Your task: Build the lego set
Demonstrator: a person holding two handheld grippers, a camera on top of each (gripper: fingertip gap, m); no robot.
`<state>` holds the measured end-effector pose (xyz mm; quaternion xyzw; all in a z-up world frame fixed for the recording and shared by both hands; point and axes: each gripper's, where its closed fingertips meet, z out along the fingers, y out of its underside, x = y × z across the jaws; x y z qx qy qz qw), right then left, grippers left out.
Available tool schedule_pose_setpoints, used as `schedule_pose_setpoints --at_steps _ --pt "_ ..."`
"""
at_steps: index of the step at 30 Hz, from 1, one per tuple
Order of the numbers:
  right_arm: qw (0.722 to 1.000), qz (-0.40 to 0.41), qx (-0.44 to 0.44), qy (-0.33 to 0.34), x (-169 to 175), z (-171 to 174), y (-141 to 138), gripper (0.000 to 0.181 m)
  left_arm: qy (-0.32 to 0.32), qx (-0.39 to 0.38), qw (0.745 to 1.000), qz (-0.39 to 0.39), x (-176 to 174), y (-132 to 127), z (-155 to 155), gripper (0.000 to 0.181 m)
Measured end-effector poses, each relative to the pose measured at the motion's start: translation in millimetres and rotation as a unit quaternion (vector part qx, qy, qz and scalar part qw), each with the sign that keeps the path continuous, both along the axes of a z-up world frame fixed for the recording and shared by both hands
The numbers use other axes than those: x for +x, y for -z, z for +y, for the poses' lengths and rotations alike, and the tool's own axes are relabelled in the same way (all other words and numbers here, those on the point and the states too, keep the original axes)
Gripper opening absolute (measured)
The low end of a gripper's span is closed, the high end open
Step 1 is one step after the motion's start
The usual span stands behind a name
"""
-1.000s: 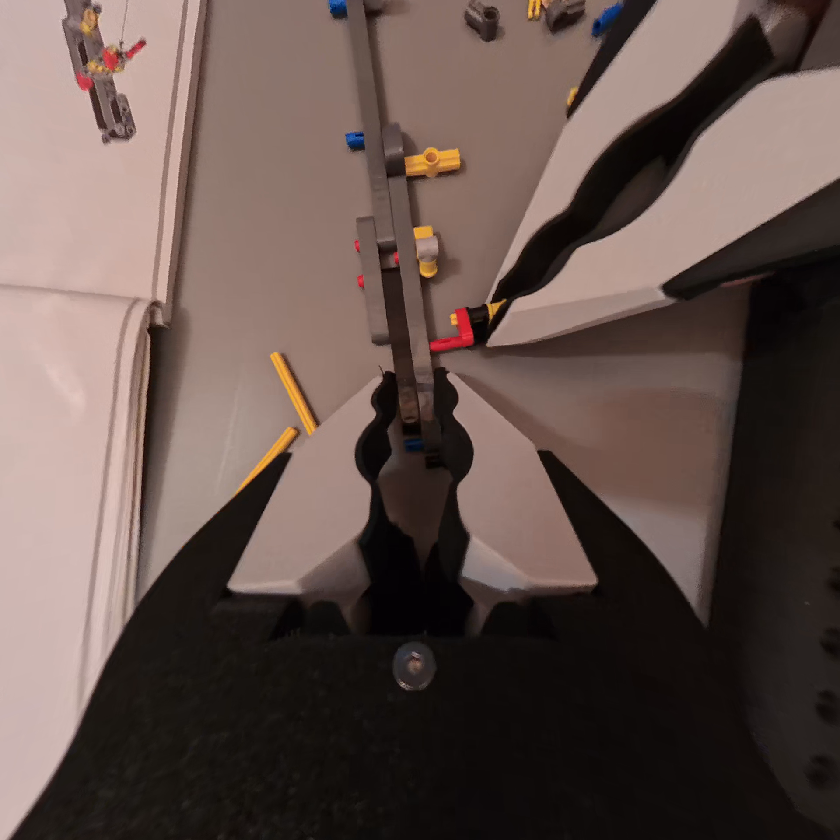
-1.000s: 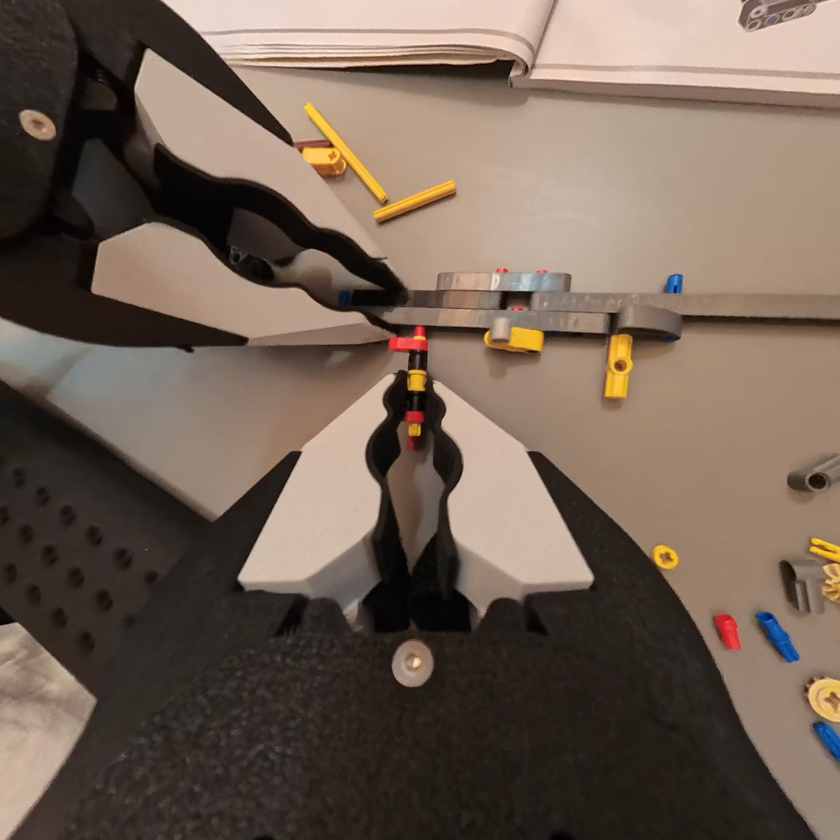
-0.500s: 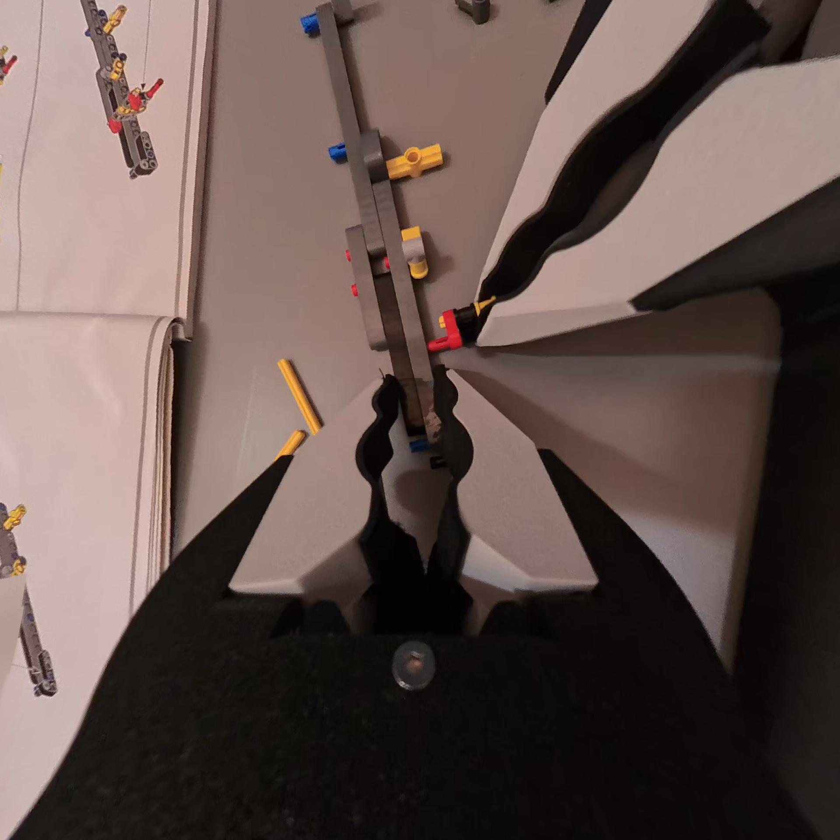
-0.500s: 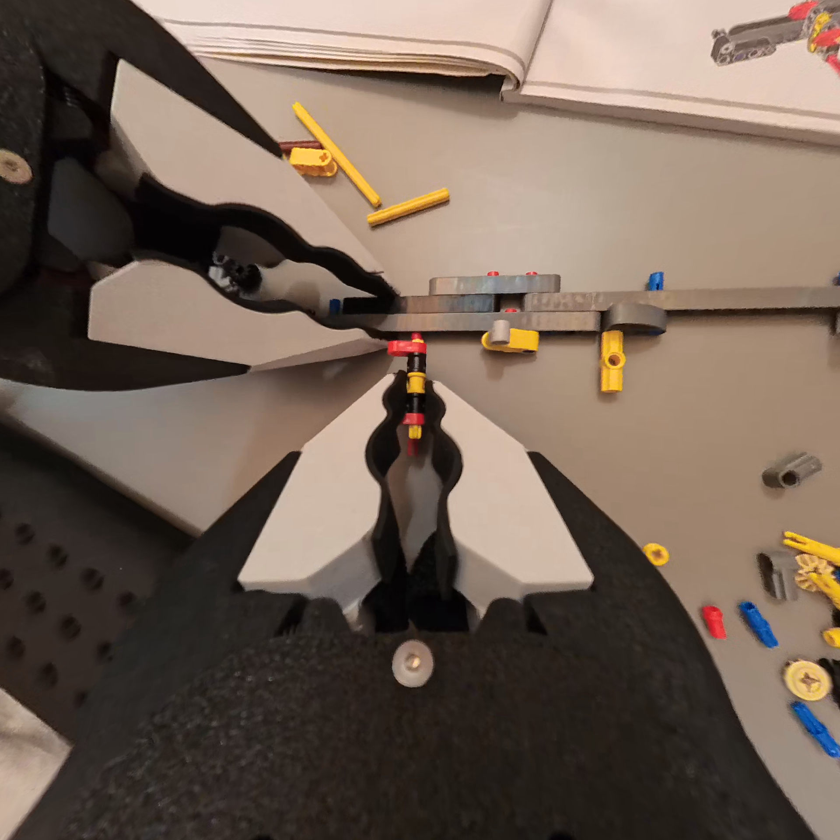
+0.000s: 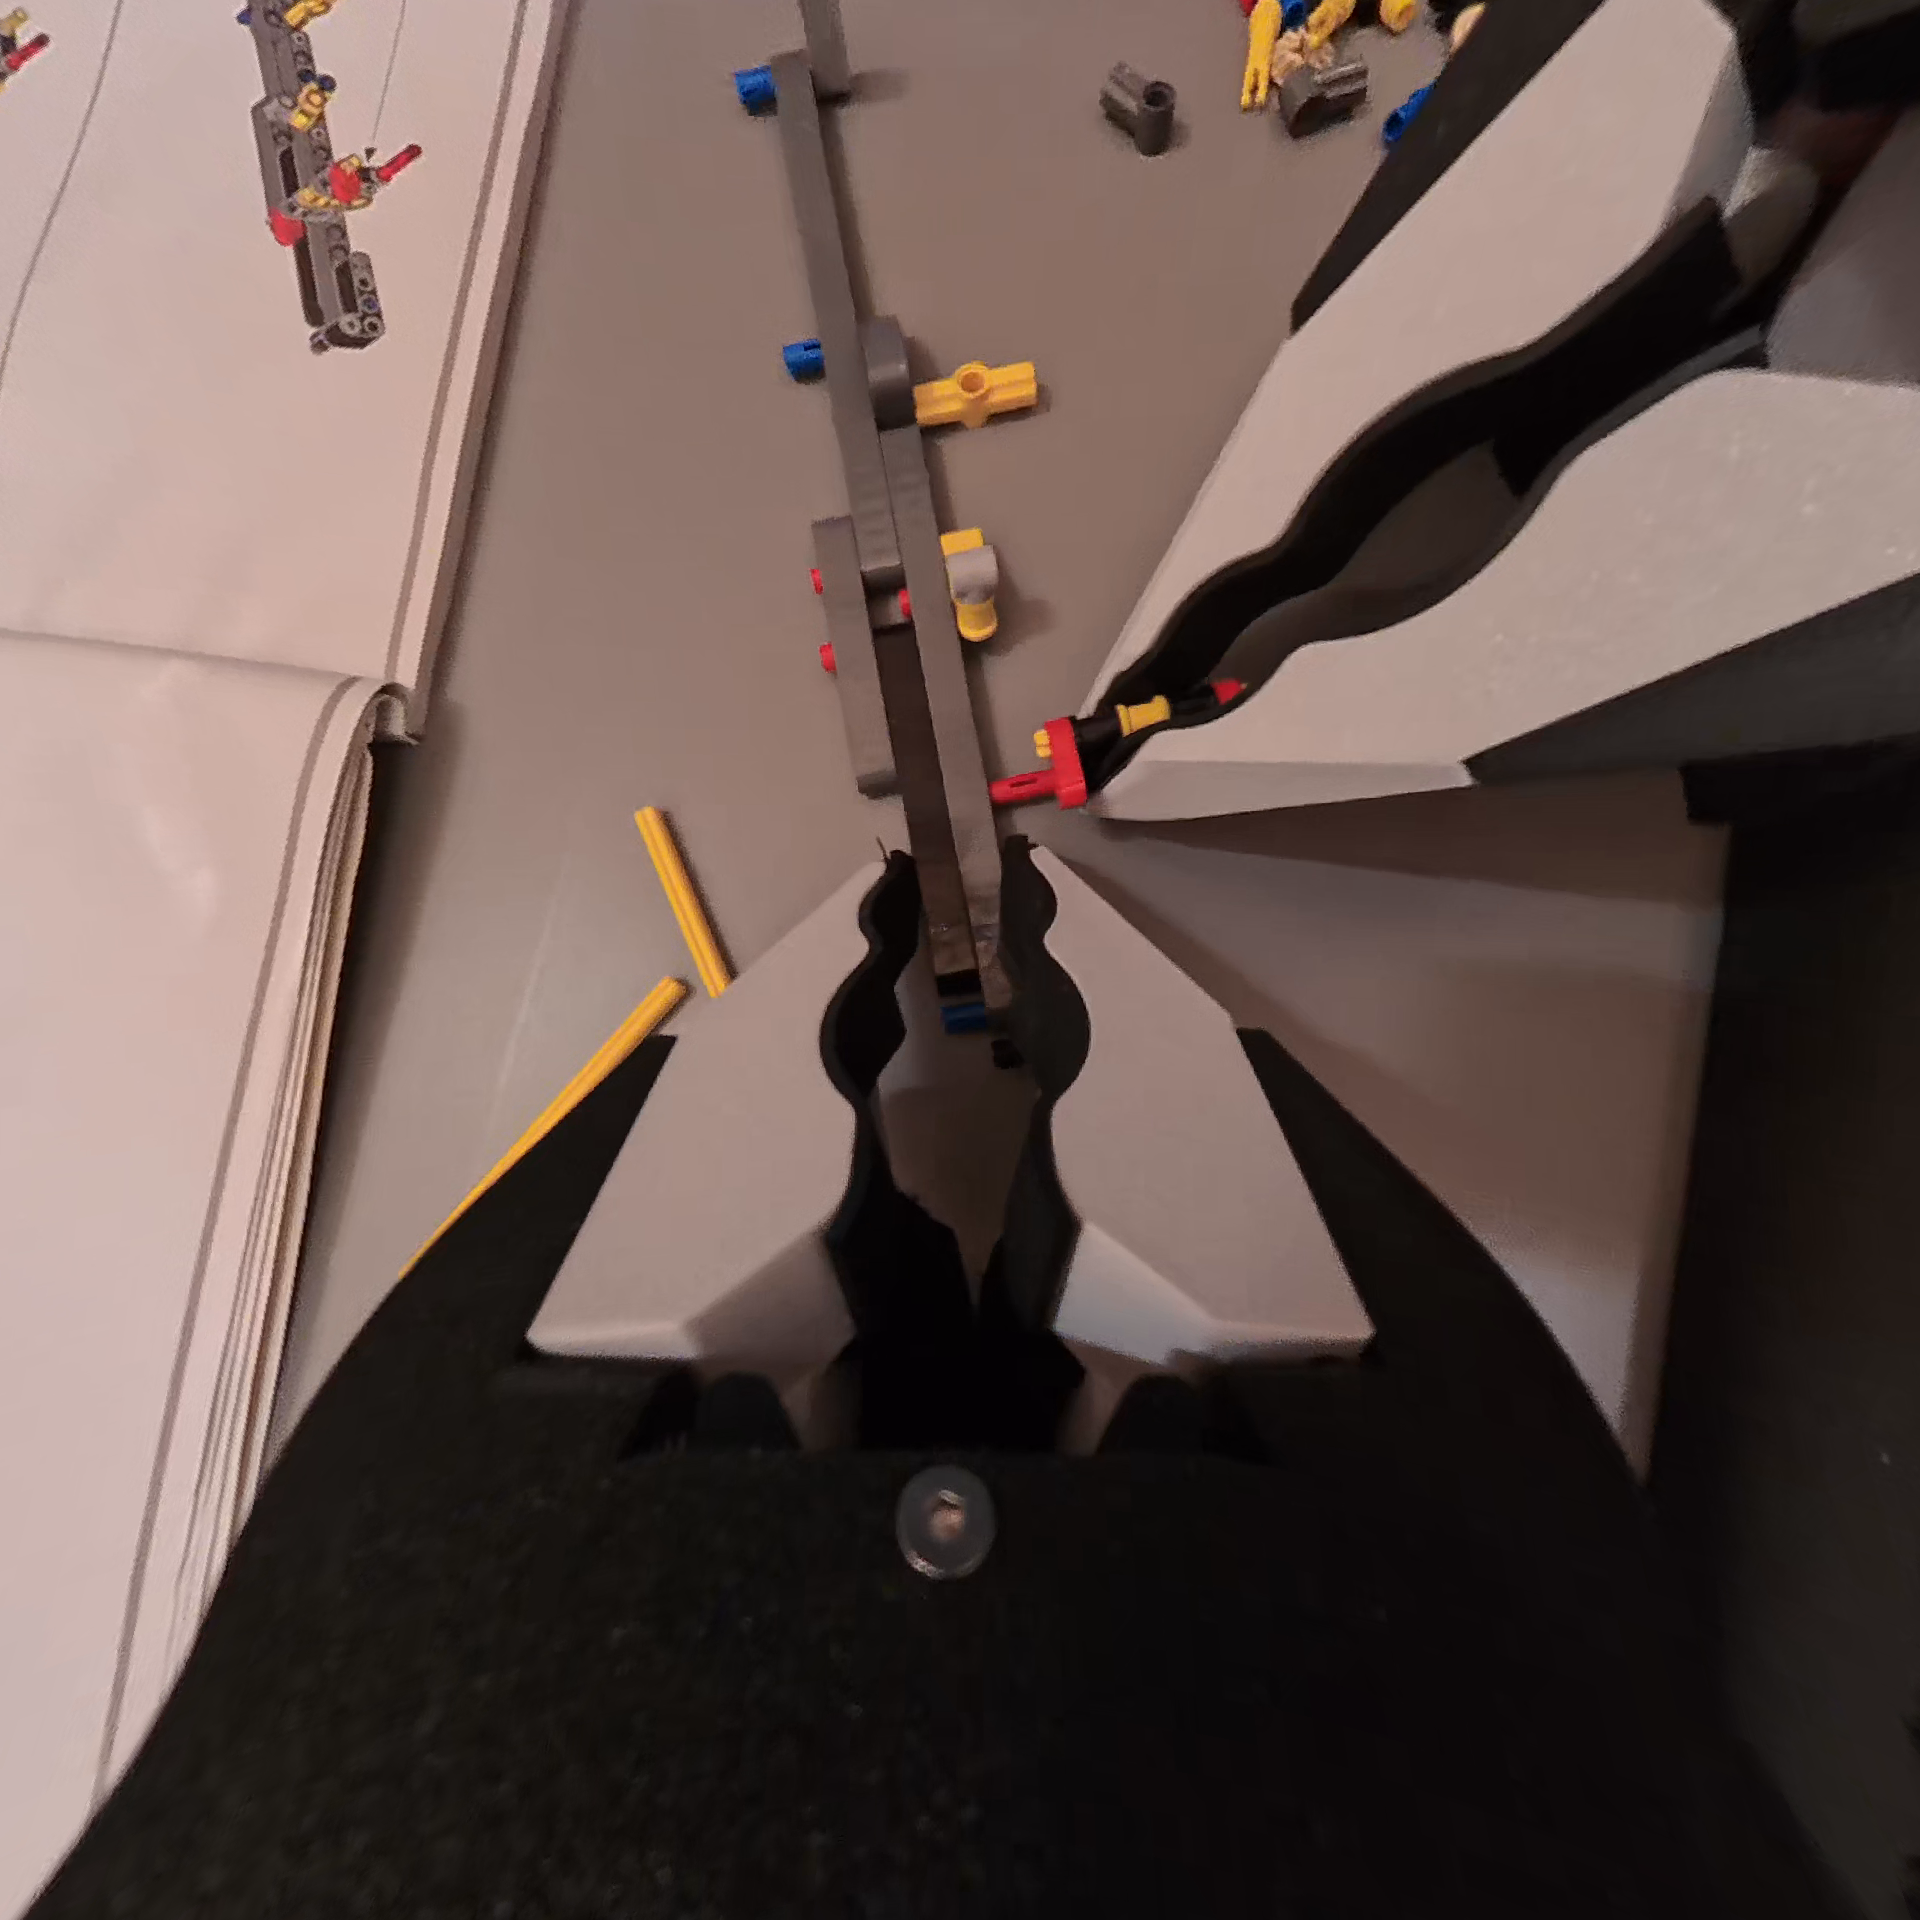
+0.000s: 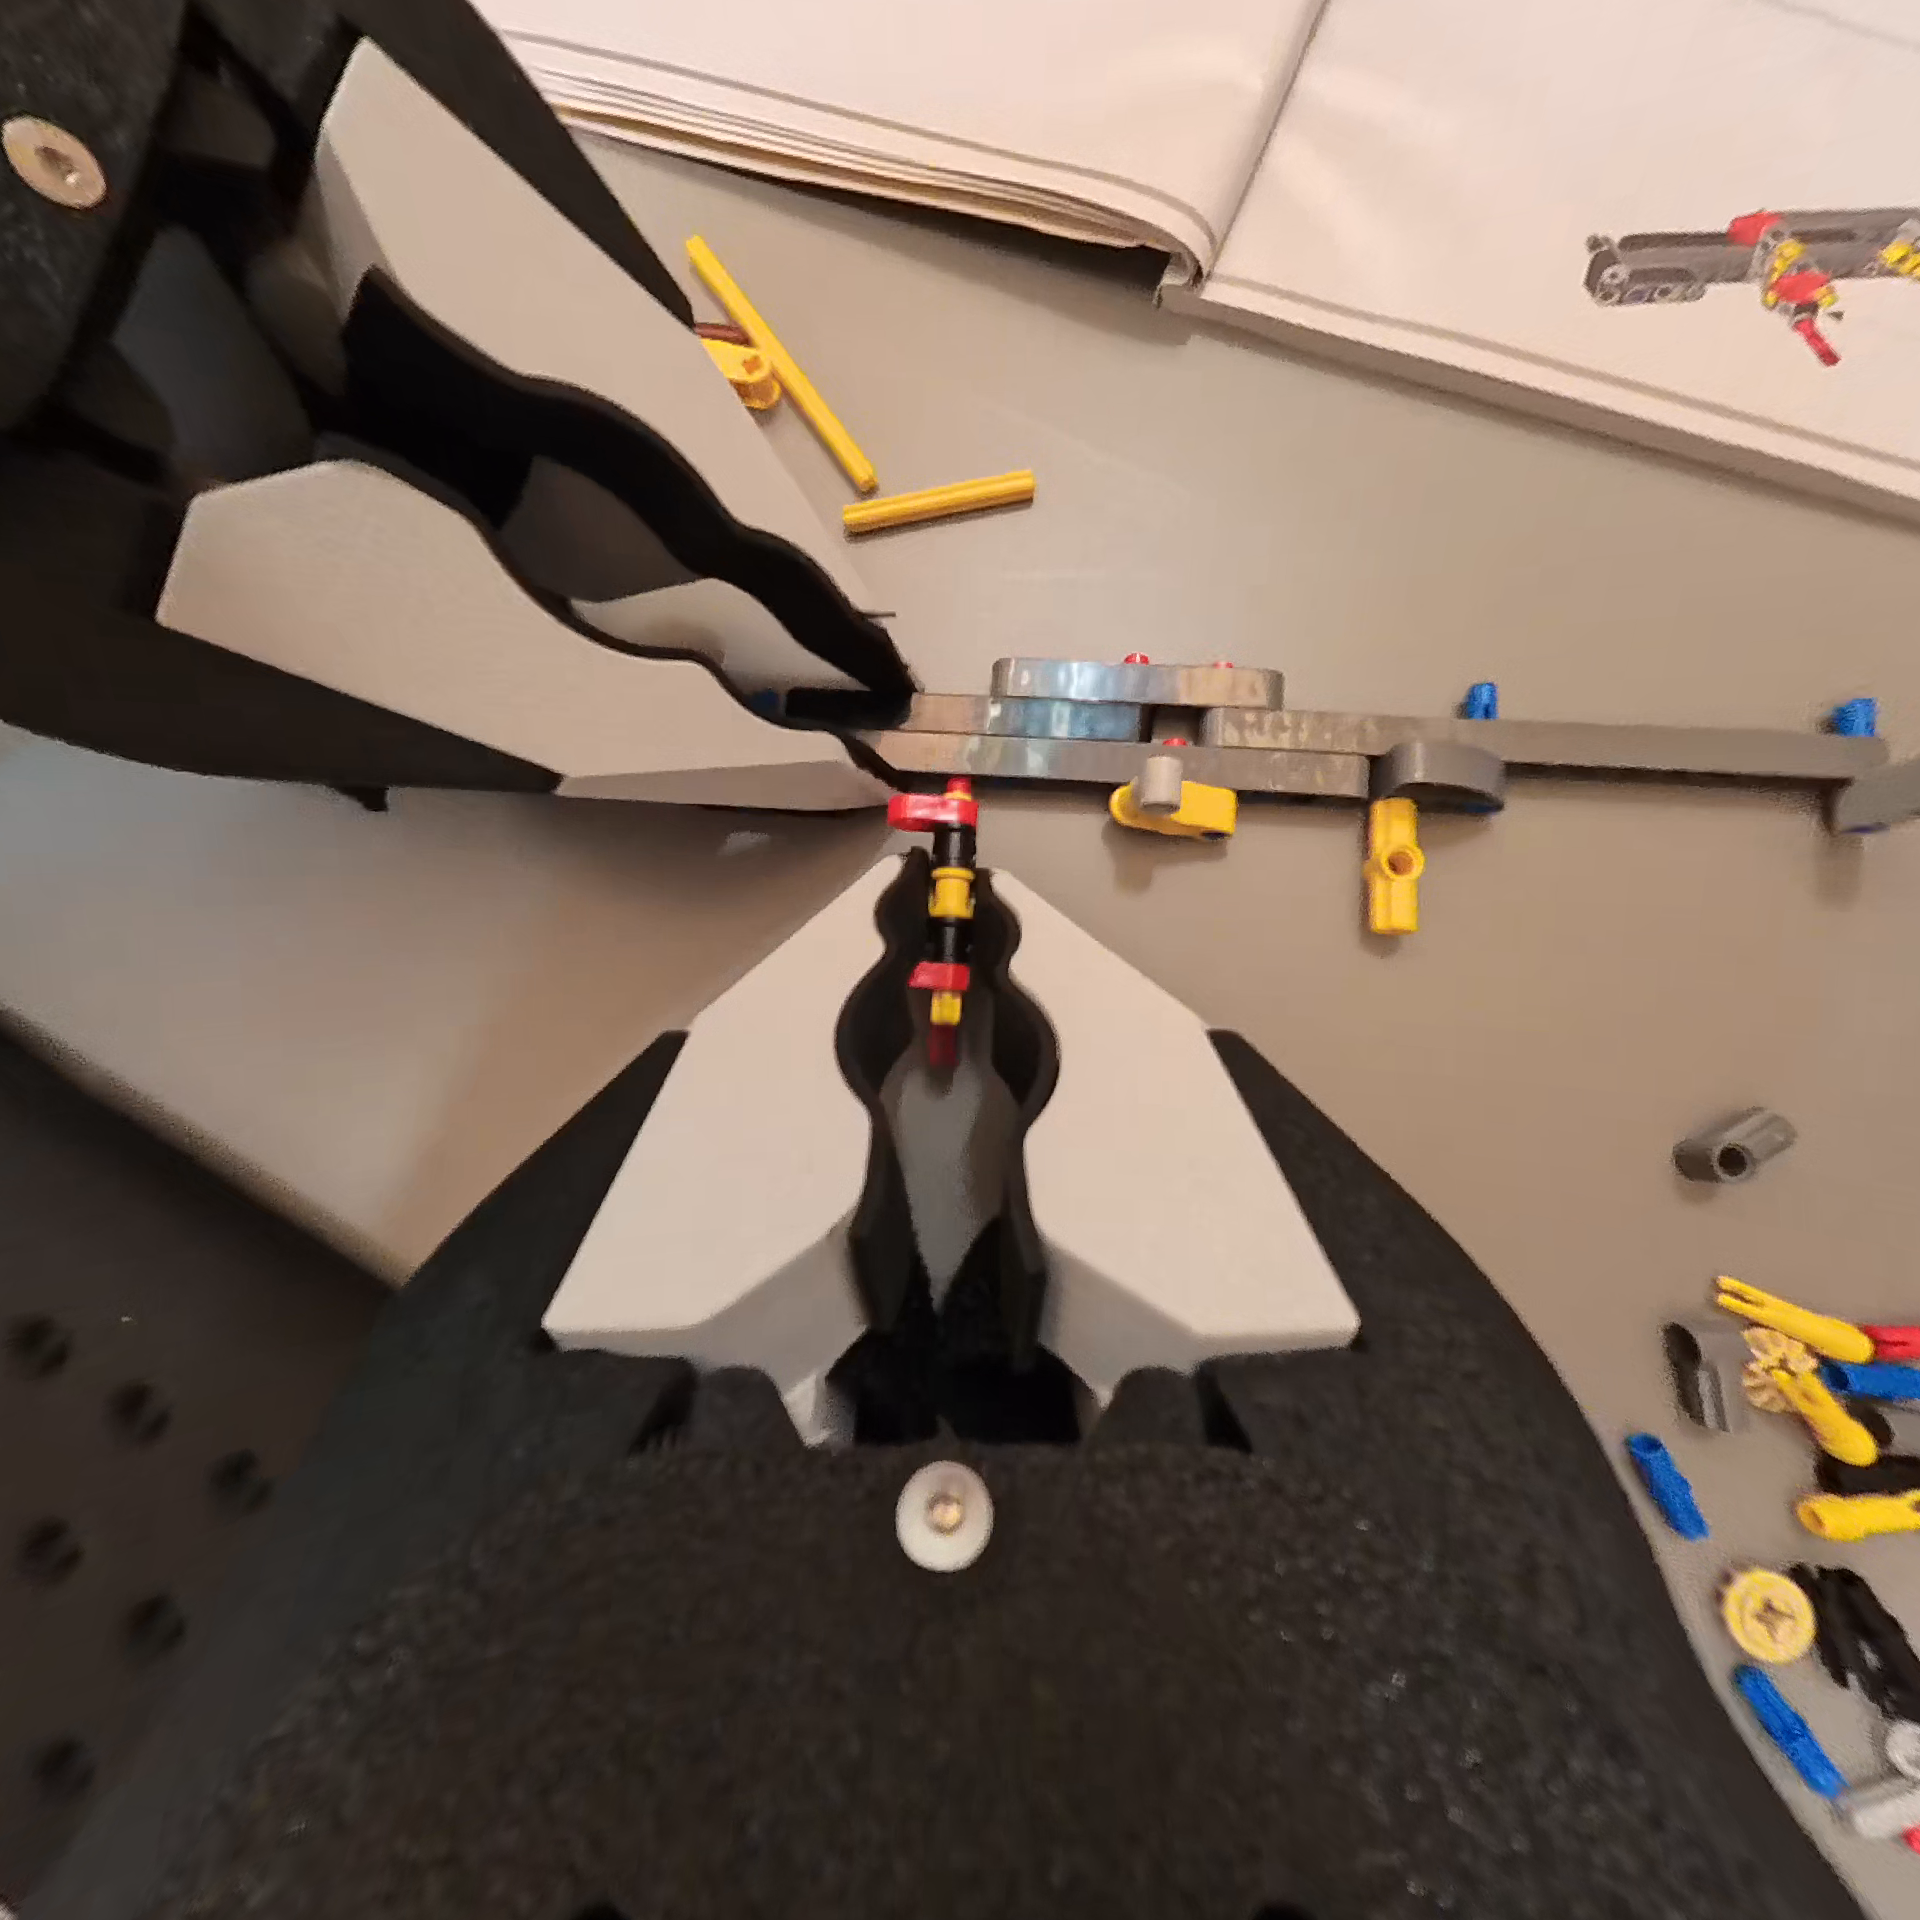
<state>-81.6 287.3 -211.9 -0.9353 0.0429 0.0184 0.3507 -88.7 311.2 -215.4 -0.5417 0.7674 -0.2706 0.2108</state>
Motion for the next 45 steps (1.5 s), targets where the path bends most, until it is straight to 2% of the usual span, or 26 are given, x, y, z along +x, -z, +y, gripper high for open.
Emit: schedule_pose_setpoints --at_steps 8,12,20,23,28,32,35,38,45 --pt "0.999 -0.033 -0.012 -0.026 0.4 -1.6 1.8 0.007 -0.007 0.003 1.000 -0.001 -0.4 0.1 -4.2 0.014" --pt "0.995 -0.088 -0.013 -0.040 1.3 -1.8 2.1 0.007 0.009 0.014 1.000 -0.007 -2.2 -0.3 -4.9 0.014" --pt "1.000 0.003 -0.004 -0.009 0.5 -0.6 1.8 0.007 0.016 0.019 1.000 -0.013 -1.8 -0.4 -5.0 0.014" --pt "0.999 -0.030 -0.001 -0.020 0.3 -0.2 2.1 0.007 0.010 0.017 1.000 -0.010 -1.7 -0.3 -5.0 0.014" --pt "0.988 -0.141 0.007 -0.056 2.7 0.4 1.1 0.007 0.007 0.001 1.000 -0.005 -1.7 -0.3 -3.8 0.014" --pt "0.995 -0.087 0.010 -0.046 2.9 -0.2 0.5 0.007 -0.011 -0.007 1.000 -0.005 -1.3 0.1 -2.6 0.015" --pt "0.994 -0.094 0.012 -0.049 2.4 0.0 0.7 0.007 -0.010 -0.005 1.000 -0.003 -1.5 0.1 -3.0 0.015" --pt "0.997 -0.063 0.014 -0.041 2.8 0.2 1.0 0.007 -0.004 -0.013 1.000 -0.006 -1.8 -0.2 -4.3 0.015" --pt "0.995 -0.095 0.021 -0.034 6.3 0.8 -1.4 0.007 -0.031 -0.061 0.998 0.003 0.2 -1.2 -5.3 0.015"
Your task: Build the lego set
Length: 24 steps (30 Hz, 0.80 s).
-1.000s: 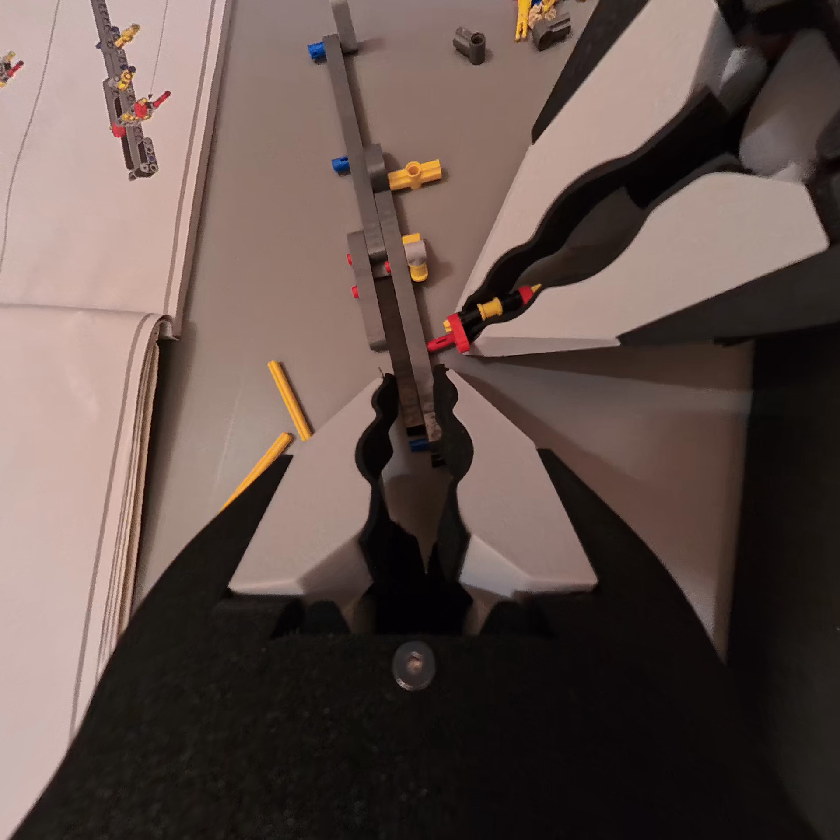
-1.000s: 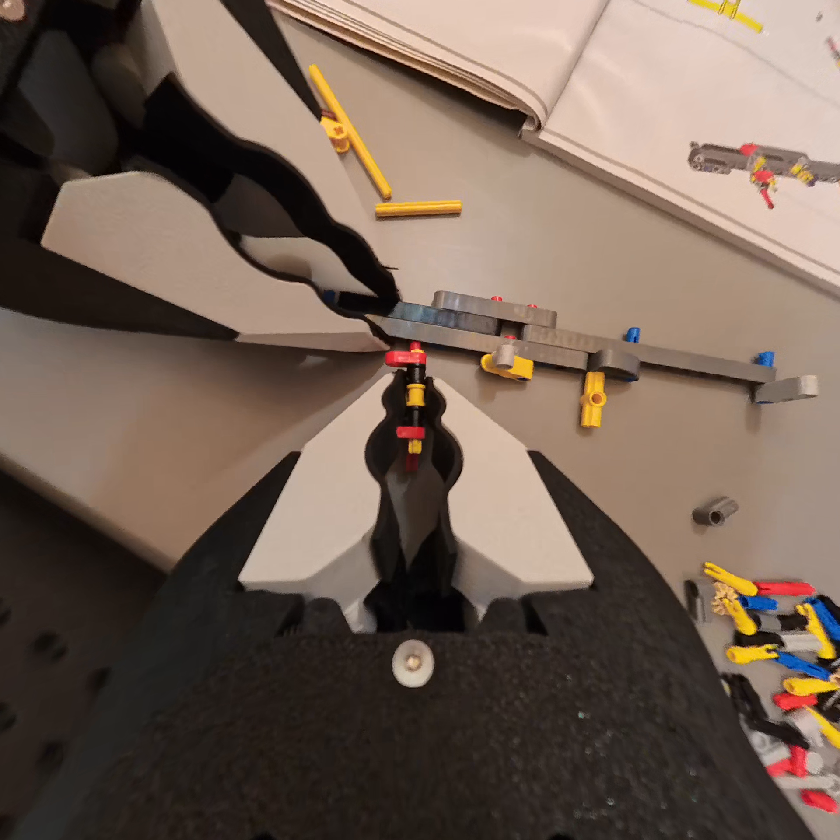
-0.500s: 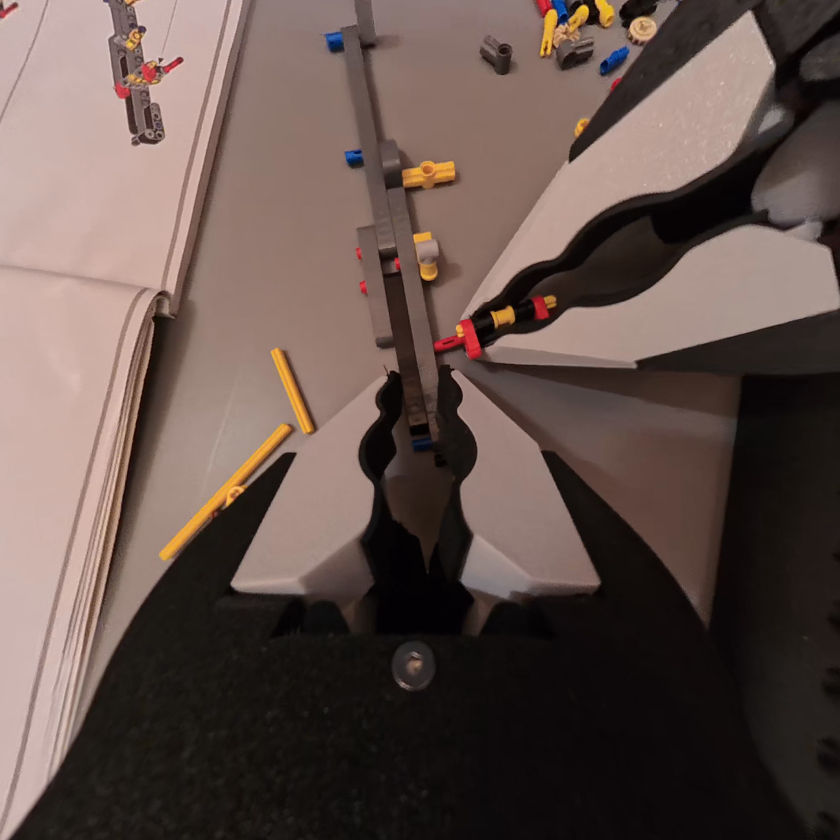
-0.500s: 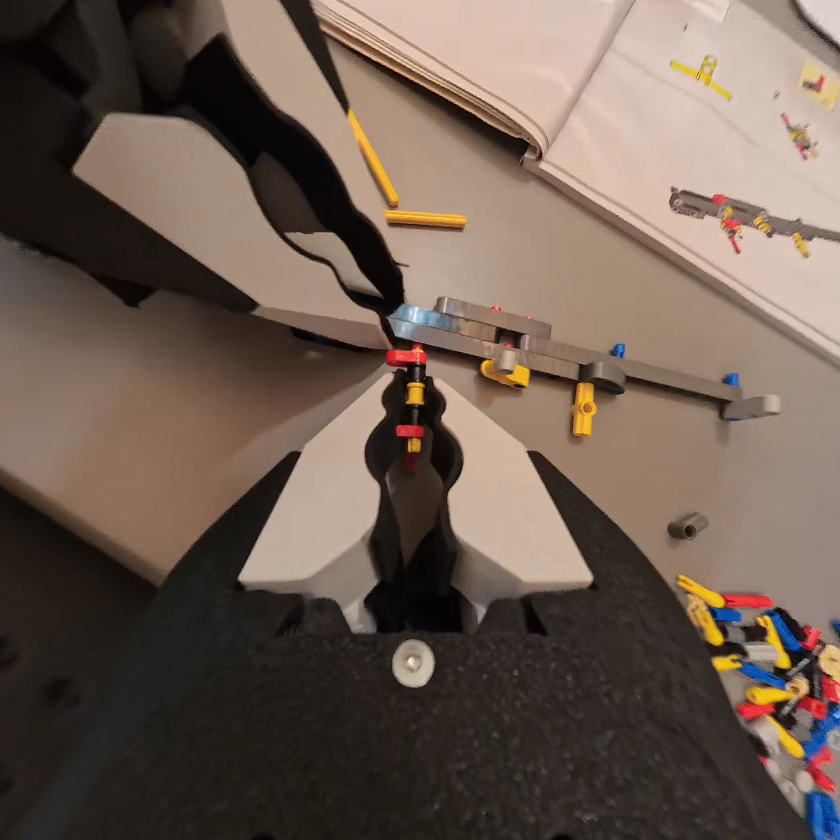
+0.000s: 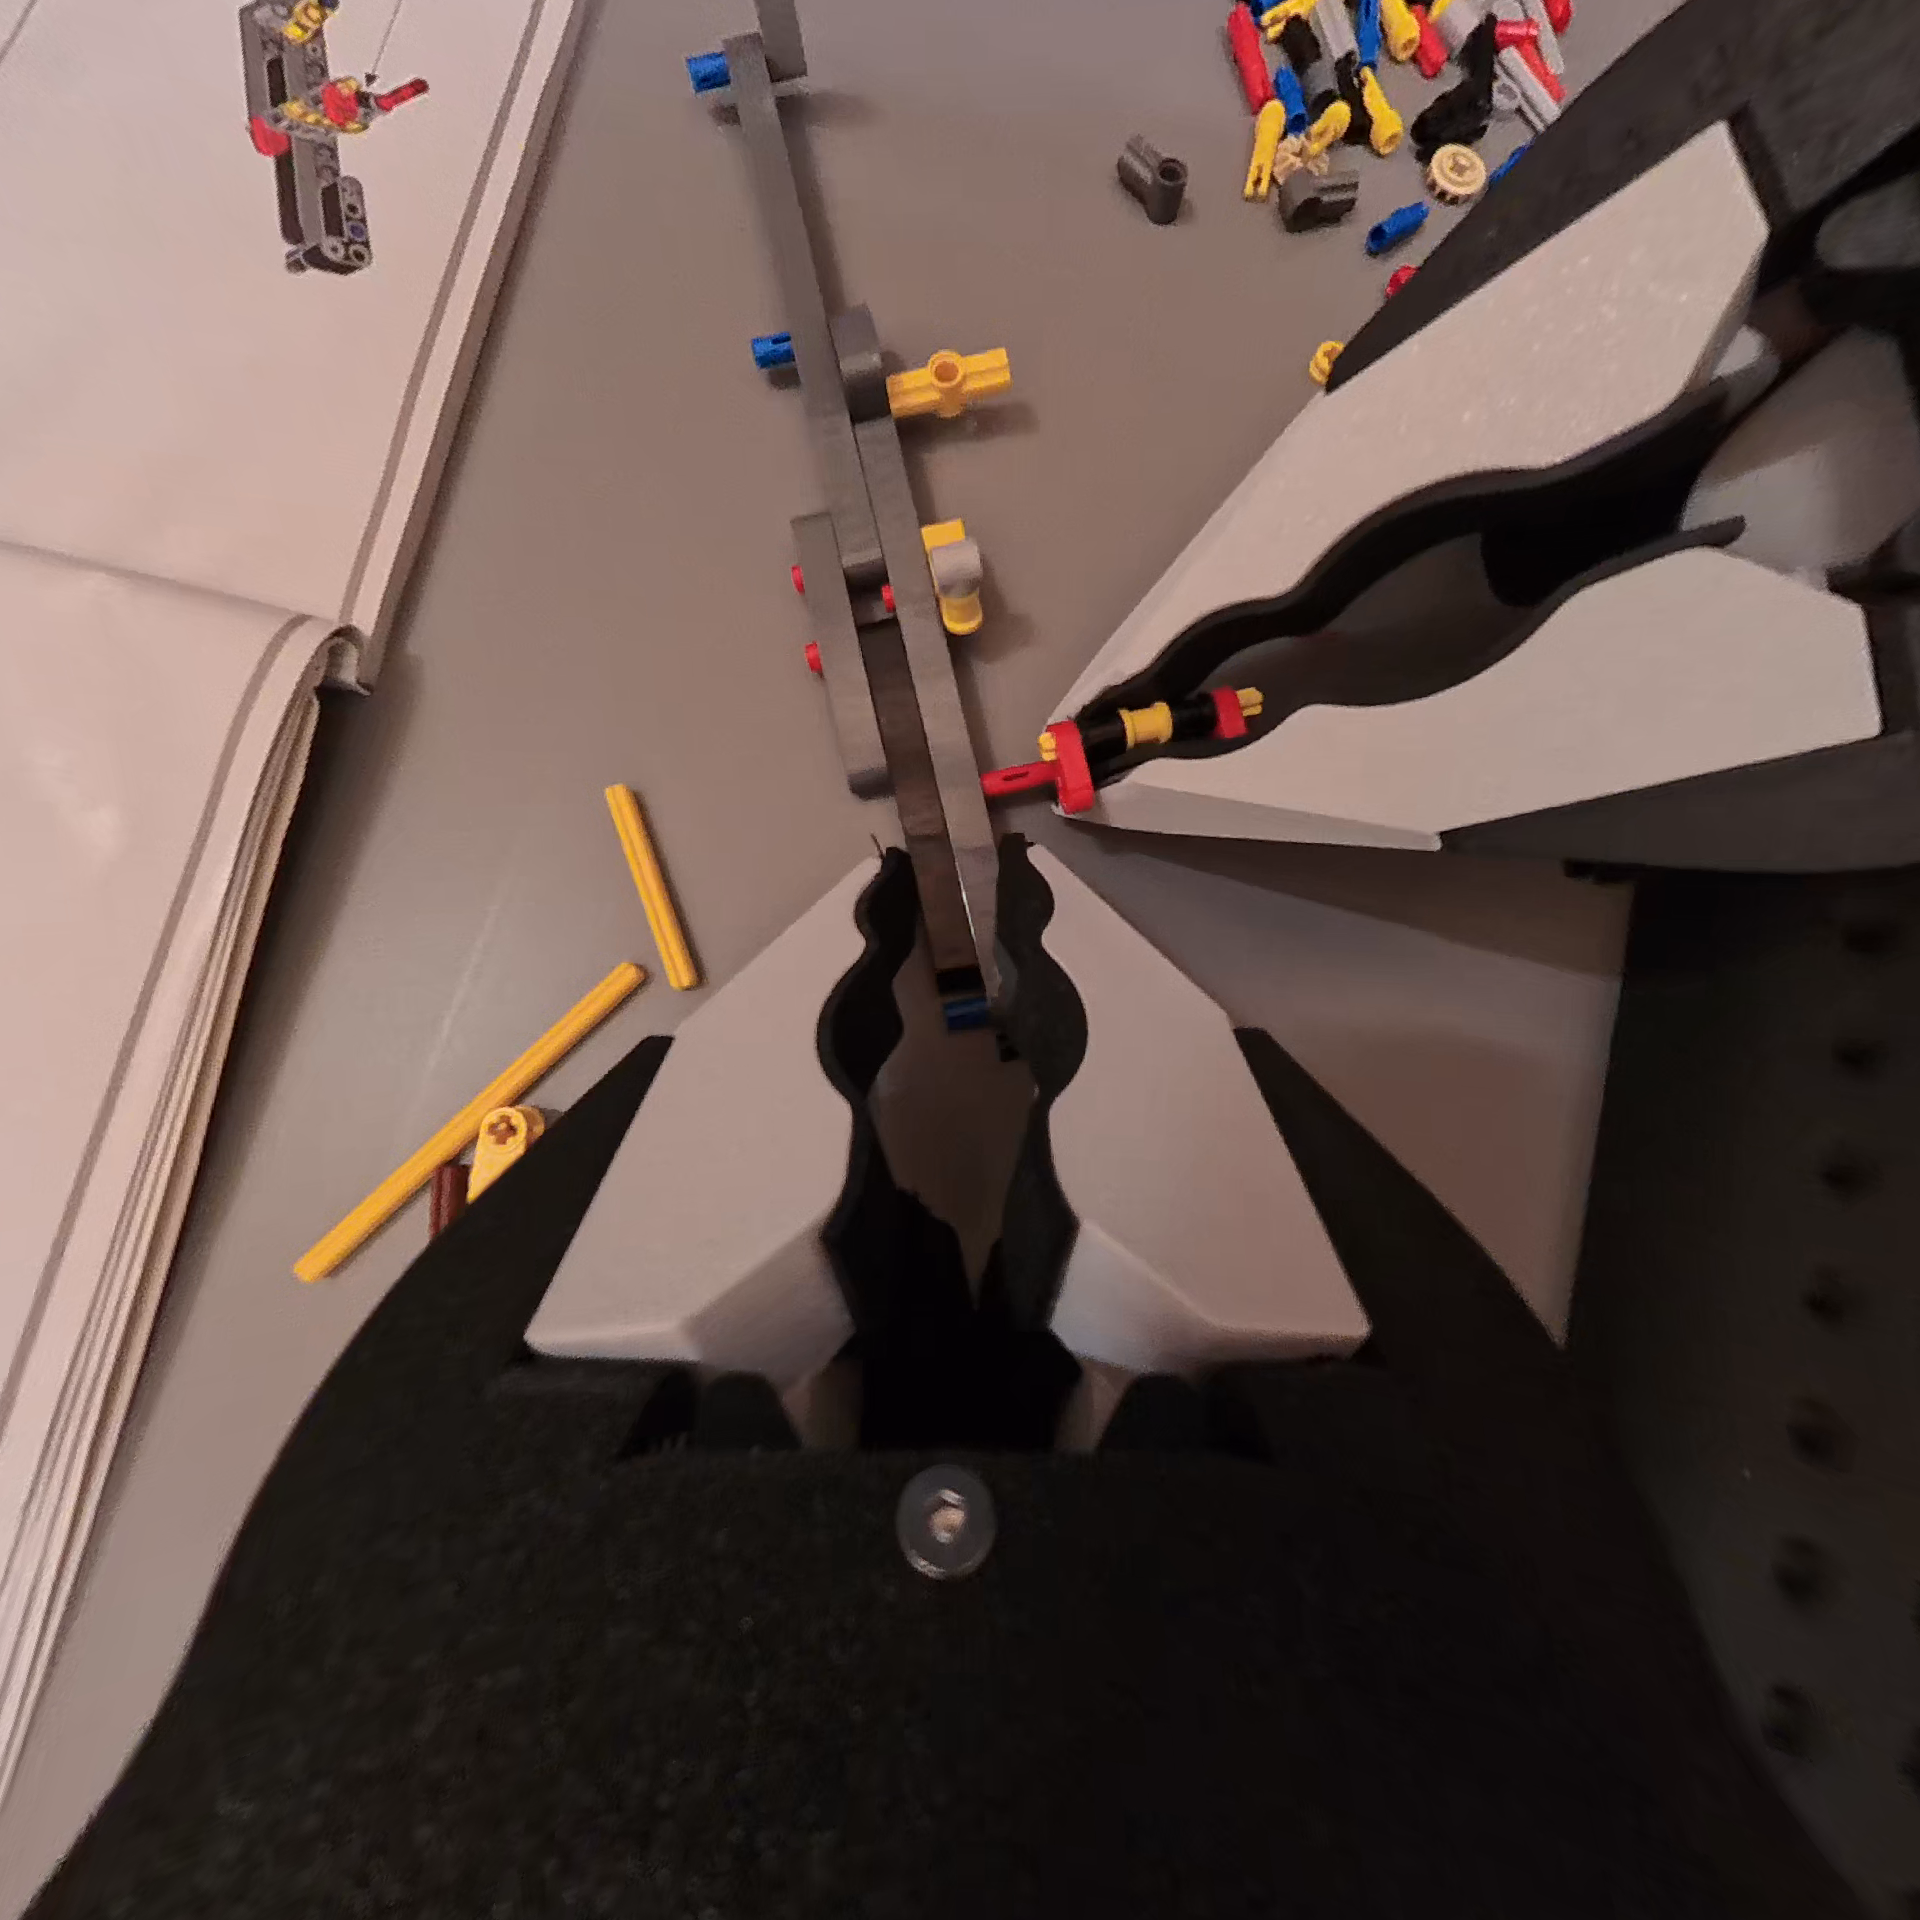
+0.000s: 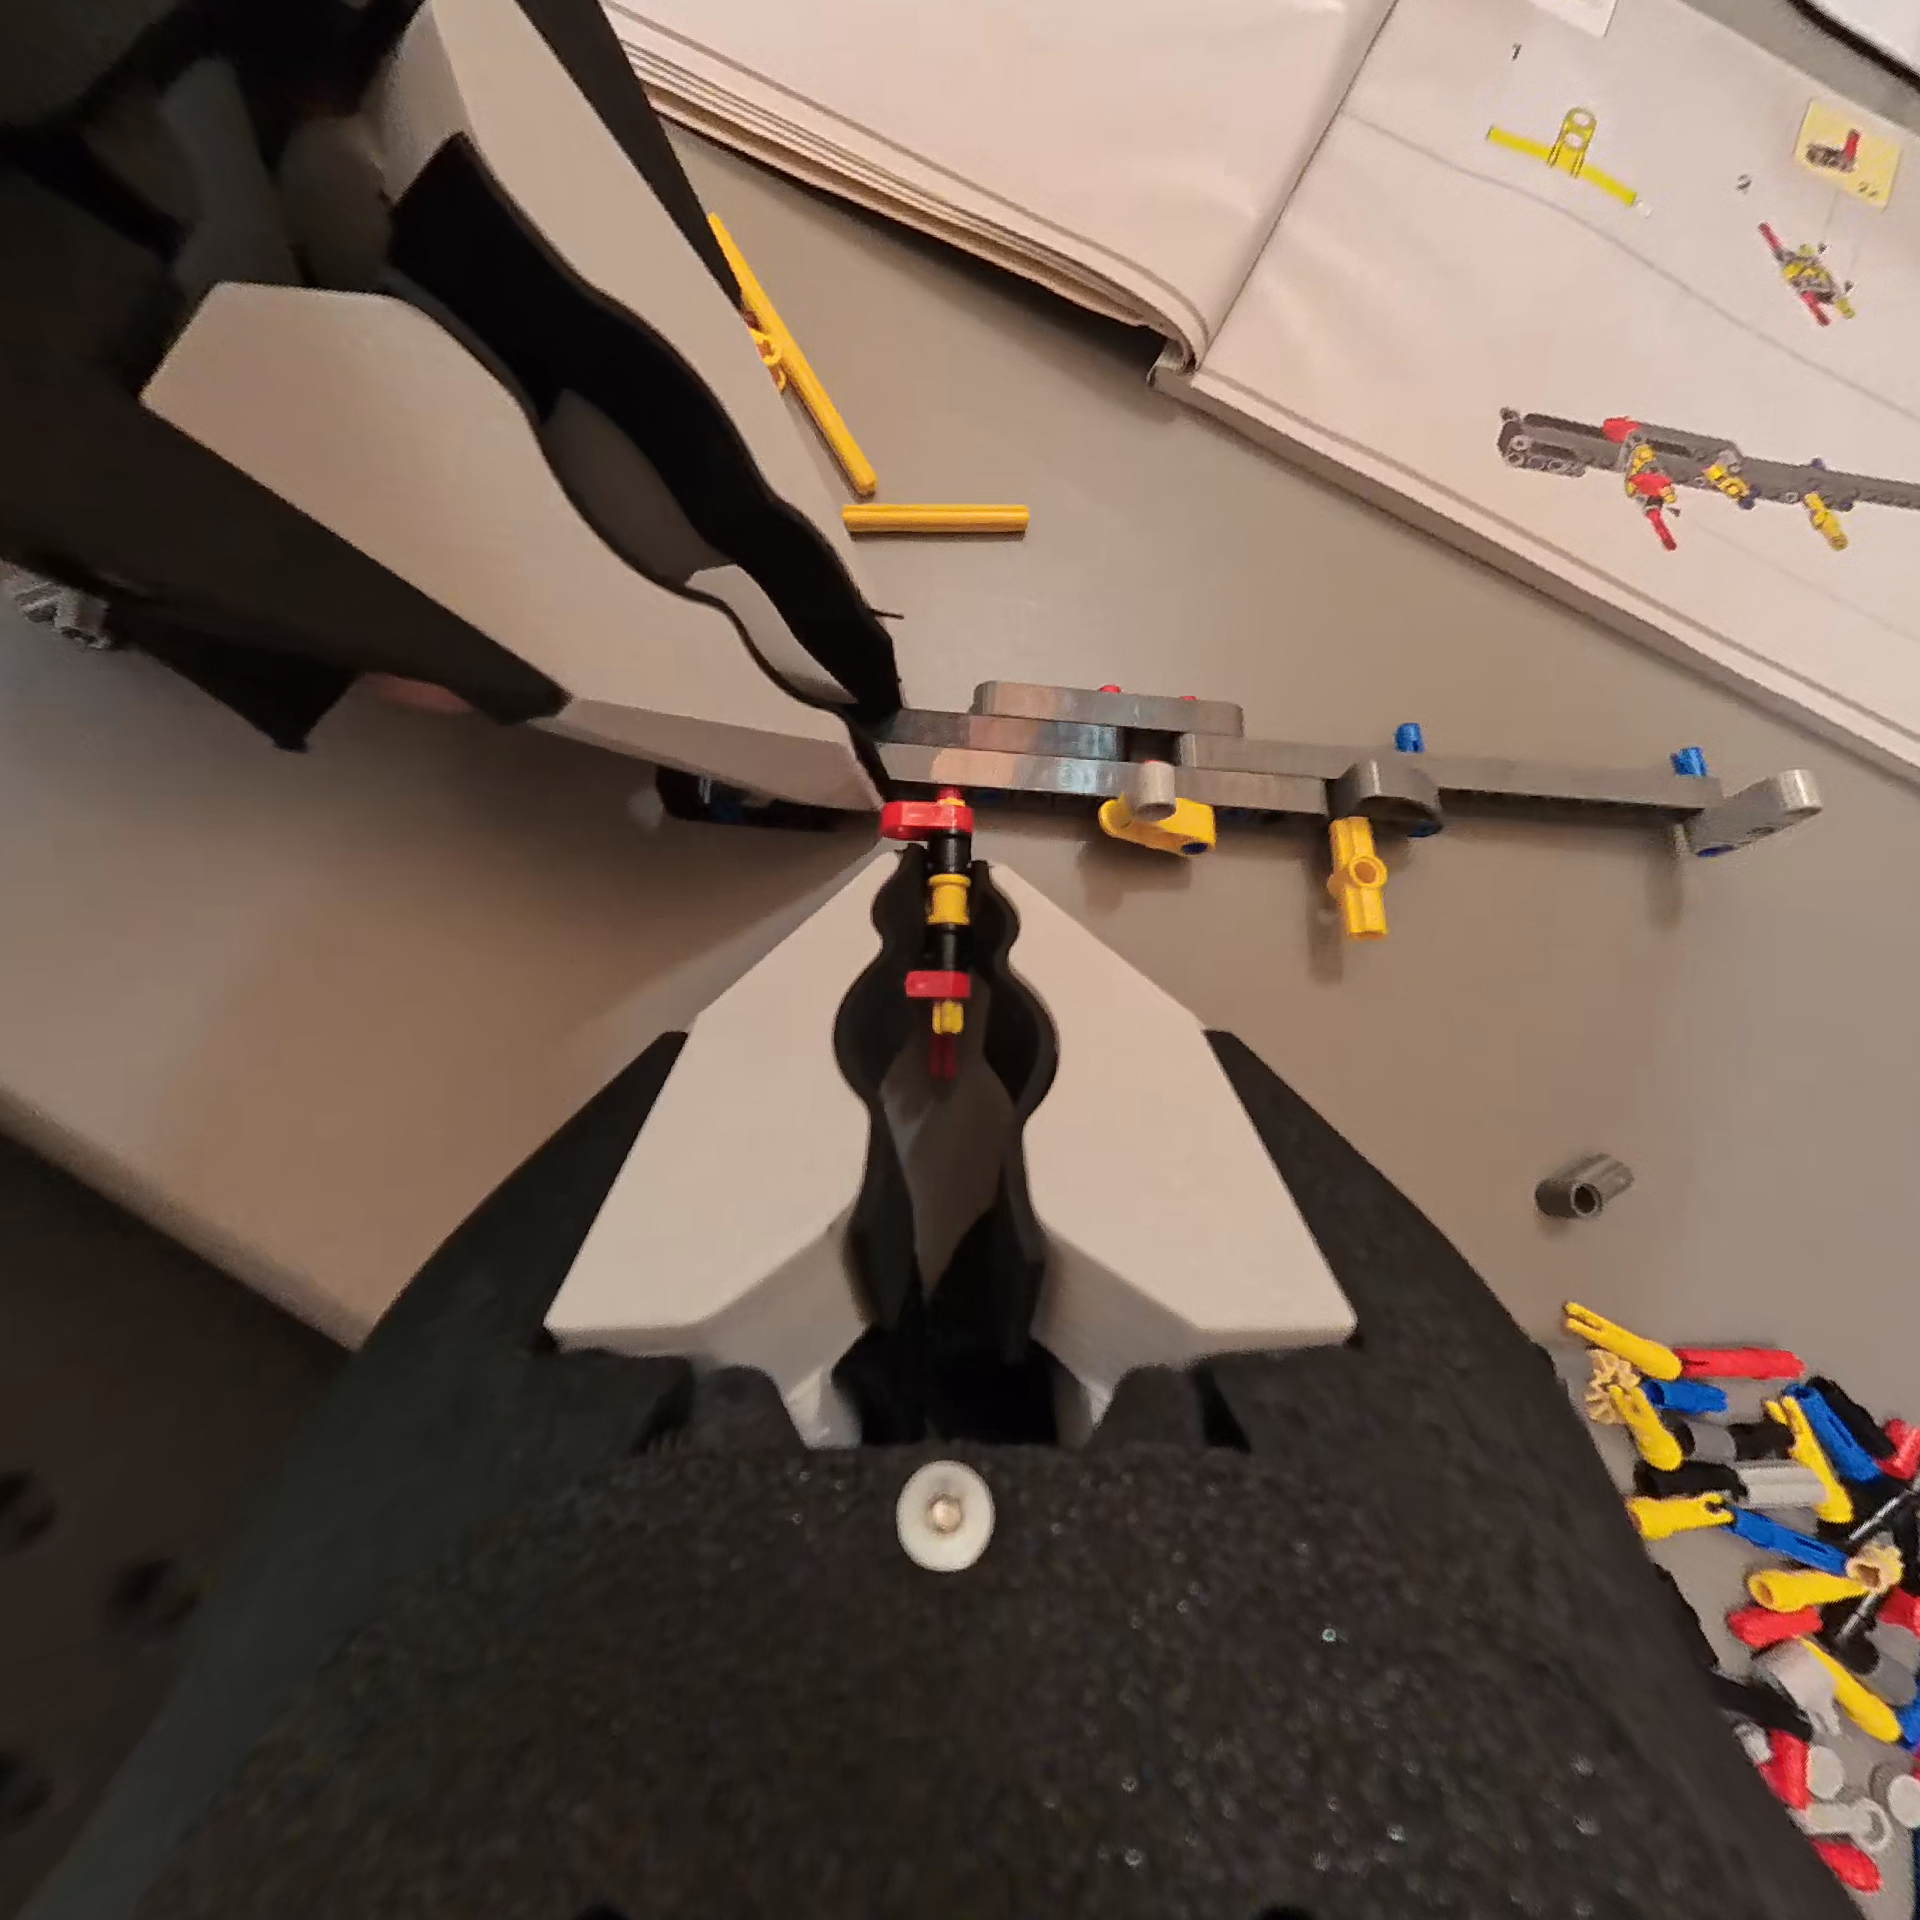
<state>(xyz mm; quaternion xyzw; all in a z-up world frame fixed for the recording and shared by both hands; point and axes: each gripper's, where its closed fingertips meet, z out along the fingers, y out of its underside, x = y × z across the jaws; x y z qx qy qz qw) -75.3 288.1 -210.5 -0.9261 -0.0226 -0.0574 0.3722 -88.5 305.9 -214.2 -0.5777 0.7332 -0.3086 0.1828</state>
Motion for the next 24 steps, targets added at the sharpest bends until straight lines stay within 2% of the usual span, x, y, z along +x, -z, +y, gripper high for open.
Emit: schedule_pose_setpoints --at_steps 4,11,16,18,19,20,21,22,24 --pt "1.000 -0.001 -0.010 -0.013 -3 0 3 0.007 0.030 0.032 0.999 -0.007 -2 1 -3 0.015" --pt "1.000 0.026 -0.008 -0.008 -2 2 3 0.007 0.032 0.040 0.999 -0.014 -2 0 -4 0.014" --pt "0.997 0.078 -0.013 -0.018 -5 2 3 0.007 0.038 0.053 0.998 -0.012 -1 1 -3 0.015" --pt "0.992 0.086 -0.018 -0.087 -9 -3 -6 0.019 0.054 0.057 0.997 -0.013 -1 1 -6 0.015" --pt "0.986 0.079 -0.009 -0.146 -15 -9 -18 0.027 0.064 0.064 0.996 -0.010 -1 1 -7 0.014" --pt "0.978 0.050 -0.017 -0.201 -15 -18 -27 0.038 0.076 0.071 0.995 -0.006 -2 1 -7 0.014" --pt "0.969 0.007 -0.030 -0.247 -8 -24 -34 0.056 0.090 0.075 0.993 -0.003 -3 1 -8 0.014" --pt "0.955 -0.026 -0.035 -0.292 -4 -28 -42 0.063 0.101 0.077 0.992 -0.001 -4 1 -8 0.014" --pt "0.925 -0.070 -0.017 -0.372 -2 -21 -51 0.058 0.121 0.077 0.990 -0.005 -4 1 -9 0.014"
